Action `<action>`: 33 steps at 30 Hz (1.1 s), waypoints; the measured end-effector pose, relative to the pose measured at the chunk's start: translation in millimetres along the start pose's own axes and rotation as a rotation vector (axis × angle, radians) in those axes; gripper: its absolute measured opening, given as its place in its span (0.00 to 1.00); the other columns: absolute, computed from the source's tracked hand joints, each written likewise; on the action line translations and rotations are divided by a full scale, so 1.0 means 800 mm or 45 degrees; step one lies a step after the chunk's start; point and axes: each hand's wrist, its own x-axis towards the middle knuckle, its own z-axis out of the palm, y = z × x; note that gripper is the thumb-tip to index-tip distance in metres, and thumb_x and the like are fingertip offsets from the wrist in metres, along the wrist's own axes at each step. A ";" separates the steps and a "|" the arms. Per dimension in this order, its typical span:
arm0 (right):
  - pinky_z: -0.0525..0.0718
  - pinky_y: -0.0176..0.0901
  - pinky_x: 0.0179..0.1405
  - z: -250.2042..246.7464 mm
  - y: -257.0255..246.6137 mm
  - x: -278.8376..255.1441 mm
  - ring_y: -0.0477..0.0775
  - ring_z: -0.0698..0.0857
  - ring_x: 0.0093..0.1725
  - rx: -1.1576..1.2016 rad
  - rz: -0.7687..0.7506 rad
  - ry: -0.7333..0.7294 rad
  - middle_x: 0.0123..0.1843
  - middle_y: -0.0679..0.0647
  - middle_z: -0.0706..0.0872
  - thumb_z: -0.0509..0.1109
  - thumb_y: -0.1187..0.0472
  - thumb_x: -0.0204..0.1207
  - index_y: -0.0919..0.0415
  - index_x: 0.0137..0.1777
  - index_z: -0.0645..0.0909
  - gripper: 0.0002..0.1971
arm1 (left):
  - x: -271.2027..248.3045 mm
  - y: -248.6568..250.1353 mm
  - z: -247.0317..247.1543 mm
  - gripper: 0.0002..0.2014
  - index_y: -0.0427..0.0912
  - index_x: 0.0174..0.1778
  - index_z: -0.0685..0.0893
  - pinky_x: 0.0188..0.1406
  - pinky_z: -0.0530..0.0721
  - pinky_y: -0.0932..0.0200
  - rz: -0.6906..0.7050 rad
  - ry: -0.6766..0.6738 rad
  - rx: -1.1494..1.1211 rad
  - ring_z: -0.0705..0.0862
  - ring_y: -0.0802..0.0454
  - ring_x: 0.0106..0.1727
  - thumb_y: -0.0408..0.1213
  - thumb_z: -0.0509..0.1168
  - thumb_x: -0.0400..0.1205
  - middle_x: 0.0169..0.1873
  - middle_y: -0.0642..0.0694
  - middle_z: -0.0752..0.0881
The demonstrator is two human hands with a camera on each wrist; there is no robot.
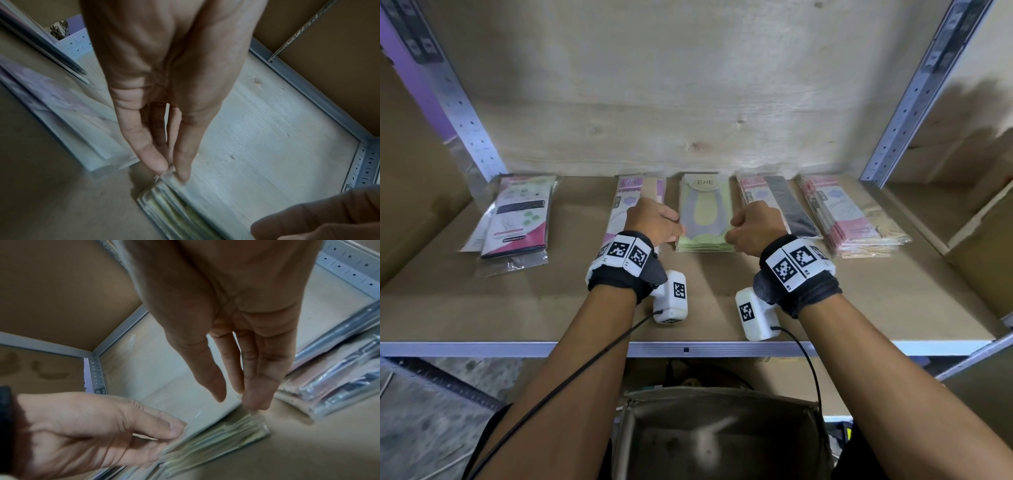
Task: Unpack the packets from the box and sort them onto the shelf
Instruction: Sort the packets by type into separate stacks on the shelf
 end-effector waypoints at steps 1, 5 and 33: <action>0.89 0.51 0.56 0.000 0.000 0.000 0.60 0.90 0.55 -0.024 -0.002 0.005 0.57 0.64 0.90 0.72 0.69 0.72 0.73 0.60 0.86 0.16 | -0.001 0.001 0.000 0.18 0.32 0.59 0.88 0.29 0.84 0.75 -0.002 -0.010 -0.005 0.88 0.56 0.33 0.27 0.79 0.73 0.46 0.37 0.90; 0.89 0.50 0.56 0.000 -0.001 -0.002 0.60 0.90 0.54 -0.056 -0.006 -0.004 0.56 0.63 0.91 0.72 0.69 0.73 0.72 0.58 0.87 0.14 | -0.003 0.005 0.000 0.19 0.33 0.61 0.88 0.31 0.85 0.76 -0.017 -0.020 0.019 0.90 0.51 0.38 0.28 0.79 0.73 0.50 0.36 0.91; 0.86 0.51 0.63 -0.036 0.014 -0.006 0.56 0.88 0.56 0.295 -0.166 -0.050 0.57 0.57 0.89 0.75 0.58 0.76 0.62 0.64 0.84 0.17 | -0.001 0.021 0.002 0.20 0.39 0.60 0.89 0.63 0.86 0.49 -0.028 0.132 0.136 0.89 0.42 0.51 0.39 0.80 0.72 0.56 0.40 0.90</action>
